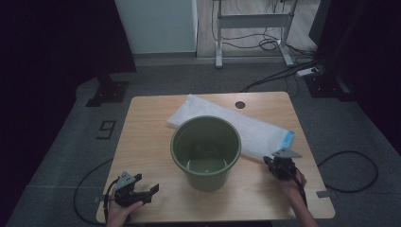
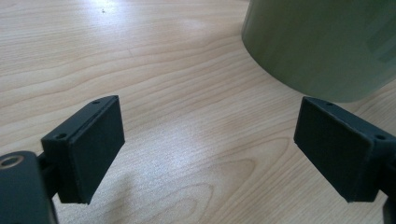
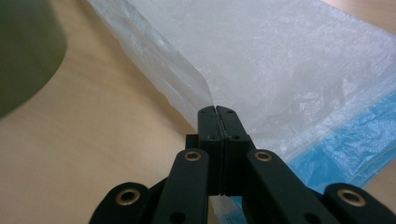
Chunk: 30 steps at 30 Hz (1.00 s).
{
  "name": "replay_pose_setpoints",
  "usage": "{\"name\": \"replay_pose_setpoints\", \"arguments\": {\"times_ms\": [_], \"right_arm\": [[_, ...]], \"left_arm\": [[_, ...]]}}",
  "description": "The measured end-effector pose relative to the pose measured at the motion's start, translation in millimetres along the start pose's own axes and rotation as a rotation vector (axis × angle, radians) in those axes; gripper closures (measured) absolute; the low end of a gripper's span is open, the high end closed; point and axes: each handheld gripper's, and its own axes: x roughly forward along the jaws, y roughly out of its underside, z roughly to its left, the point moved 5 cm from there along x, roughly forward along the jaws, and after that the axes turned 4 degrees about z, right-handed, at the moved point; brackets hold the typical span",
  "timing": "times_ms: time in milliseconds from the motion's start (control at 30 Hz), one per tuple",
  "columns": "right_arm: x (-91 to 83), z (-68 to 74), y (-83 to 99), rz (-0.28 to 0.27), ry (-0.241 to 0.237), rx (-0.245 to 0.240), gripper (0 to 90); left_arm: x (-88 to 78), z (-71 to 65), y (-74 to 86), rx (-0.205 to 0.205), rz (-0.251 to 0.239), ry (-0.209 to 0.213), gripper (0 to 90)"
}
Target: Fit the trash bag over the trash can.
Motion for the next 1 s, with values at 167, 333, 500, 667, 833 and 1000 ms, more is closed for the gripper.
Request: {"name": "replay_pose_setpoints", "arguments": {"times_ms": [167,333,500,667,833,1000], "right_arm": [[-45.1,-11.3,36.7,-0.029,0.015,0.068,88.3],[-70.6,-18.3,64.3,-0.032,0.023,0.105,84.3],[-75.4,-18.3,70.5,-0.023,0.051,0.114,60.8],[-76.5,3.7,49.2,-0.091,0.076,0.095,36.7],[-56.0,39.3,12.2,-0.114,-0.008,0.028,34.2],[-13.0,57.8,-9.5,-0.062,-0.074,-0.034,40.6]], "left_arm": [[2.1,-2.7,-3.2,-0.002,-0.003,0.001,8.8],[5.6,-1.1,-4.4,0.002,0.005,0.001,8.8],[5.4,3.0,-4.9,-0.007,0.003,-0.001,9.4],[2.7,5.0,-5.1,-0.010,-0.003,-0.001,9.4],[2.9,5.3,-5.4,-0.008,-0.001,-0.005,9.5],[5.4,4.6,-3.8,0.001,0.018,-0.017,9.7]]}}
